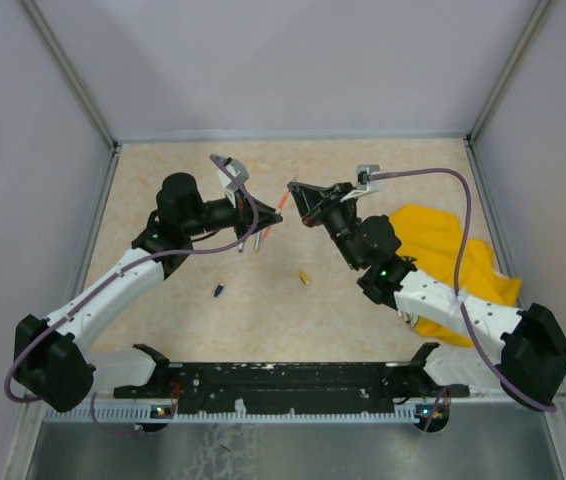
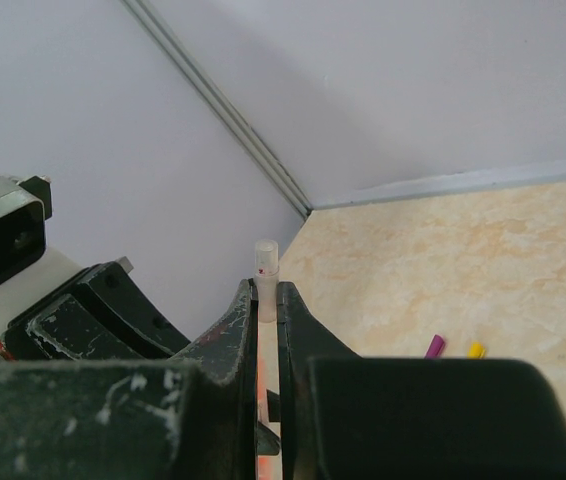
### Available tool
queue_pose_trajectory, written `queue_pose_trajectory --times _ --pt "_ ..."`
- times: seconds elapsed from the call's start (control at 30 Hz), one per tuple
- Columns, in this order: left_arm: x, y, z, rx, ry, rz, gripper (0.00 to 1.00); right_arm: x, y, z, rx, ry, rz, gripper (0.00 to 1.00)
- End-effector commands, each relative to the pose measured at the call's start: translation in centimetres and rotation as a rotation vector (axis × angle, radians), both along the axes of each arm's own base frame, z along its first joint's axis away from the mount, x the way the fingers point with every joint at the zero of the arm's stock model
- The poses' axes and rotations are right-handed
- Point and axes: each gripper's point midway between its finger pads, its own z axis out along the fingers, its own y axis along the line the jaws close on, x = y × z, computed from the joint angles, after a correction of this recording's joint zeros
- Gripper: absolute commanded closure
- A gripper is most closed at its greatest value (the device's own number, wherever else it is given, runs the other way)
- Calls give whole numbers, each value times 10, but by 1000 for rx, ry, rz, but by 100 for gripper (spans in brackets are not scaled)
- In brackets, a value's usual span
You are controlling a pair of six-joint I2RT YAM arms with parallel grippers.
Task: Insert the pens into the pen caps
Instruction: Insert the pen cap onto the pen.
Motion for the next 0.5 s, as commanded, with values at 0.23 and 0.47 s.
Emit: queue_pose_trajectory --times 0.23,0.47 --pt "-1 1 15 -24 -62 1 100 -2 -7 10 46 -28 -6 100" --pt "0 1 15 -23 -63 3 100 -9 0 12 28 -85 41 100"
